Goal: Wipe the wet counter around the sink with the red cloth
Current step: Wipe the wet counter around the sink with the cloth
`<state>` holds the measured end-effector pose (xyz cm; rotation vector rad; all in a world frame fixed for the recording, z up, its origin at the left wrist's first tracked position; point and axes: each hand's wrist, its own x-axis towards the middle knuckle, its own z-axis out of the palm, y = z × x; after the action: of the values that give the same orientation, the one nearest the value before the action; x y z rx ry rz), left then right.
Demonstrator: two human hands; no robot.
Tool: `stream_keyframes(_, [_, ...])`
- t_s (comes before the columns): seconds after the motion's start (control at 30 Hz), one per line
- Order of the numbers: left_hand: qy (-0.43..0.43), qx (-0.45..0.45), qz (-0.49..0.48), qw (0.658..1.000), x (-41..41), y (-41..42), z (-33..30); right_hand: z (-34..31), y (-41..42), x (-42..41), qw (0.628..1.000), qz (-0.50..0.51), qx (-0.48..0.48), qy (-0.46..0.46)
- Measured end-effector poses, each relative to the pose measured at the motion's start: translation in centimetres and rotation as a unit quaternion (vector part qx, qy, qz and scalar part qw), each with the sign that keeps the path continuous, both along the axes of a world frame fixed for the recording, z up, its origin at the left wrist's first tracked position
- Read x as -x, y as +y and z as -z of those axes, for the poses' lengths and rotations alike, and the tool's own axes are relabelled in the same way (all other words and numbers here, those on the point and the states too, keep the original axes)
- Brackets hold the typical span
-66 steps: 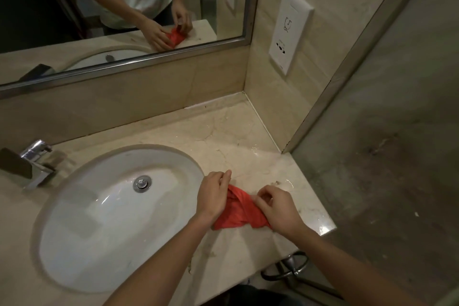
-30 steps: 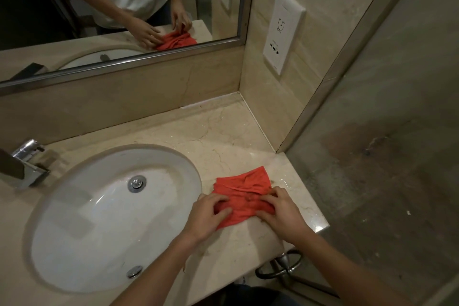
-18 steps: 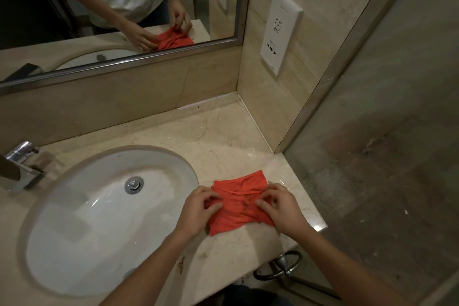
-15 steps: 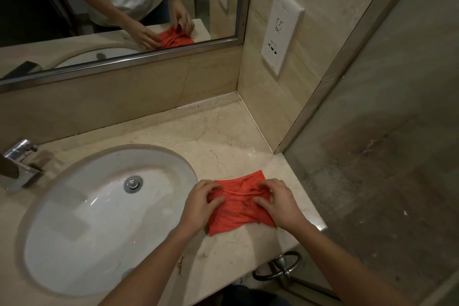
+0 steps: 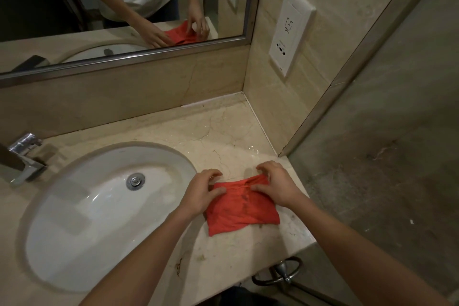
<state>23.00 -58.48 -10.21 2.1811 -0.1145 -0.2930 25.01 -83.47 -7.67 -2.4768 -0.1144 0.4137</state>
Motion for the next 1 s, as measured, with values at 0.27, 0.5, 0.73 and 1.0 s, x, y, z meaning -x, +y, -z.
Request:
stream_keyframes(0.27, [0.042, -0.054, 0.054, 0.996, -0.6, -0.1, -0.2, 0.3, -0.5, 0.5, 0.992, 0.042, -0.093, 0.072])
stream_keyframes(0.5, [0.086, 0.094, 0.052, 0.990, -1.9, 0.8, -4.2, -2.0, -0.7, 0.6, 0.946, 0.103, -0.289, 0.101])
stream_keyframes(0.73, [0.040, 0.095, 0.032, 0.994, -1.8, 2.0, -5.0, -3.5, -0.8, 1.0, 0.958, 0.079, -0.270, 0.056])
stream_keyframes(1.0, [0.028, 0.047, 0.037, 0.998, 1.9, 1.8, -5.4, -3.4, 0.0, 4.8, 0.990, 0.027, -0.133, 0.031])
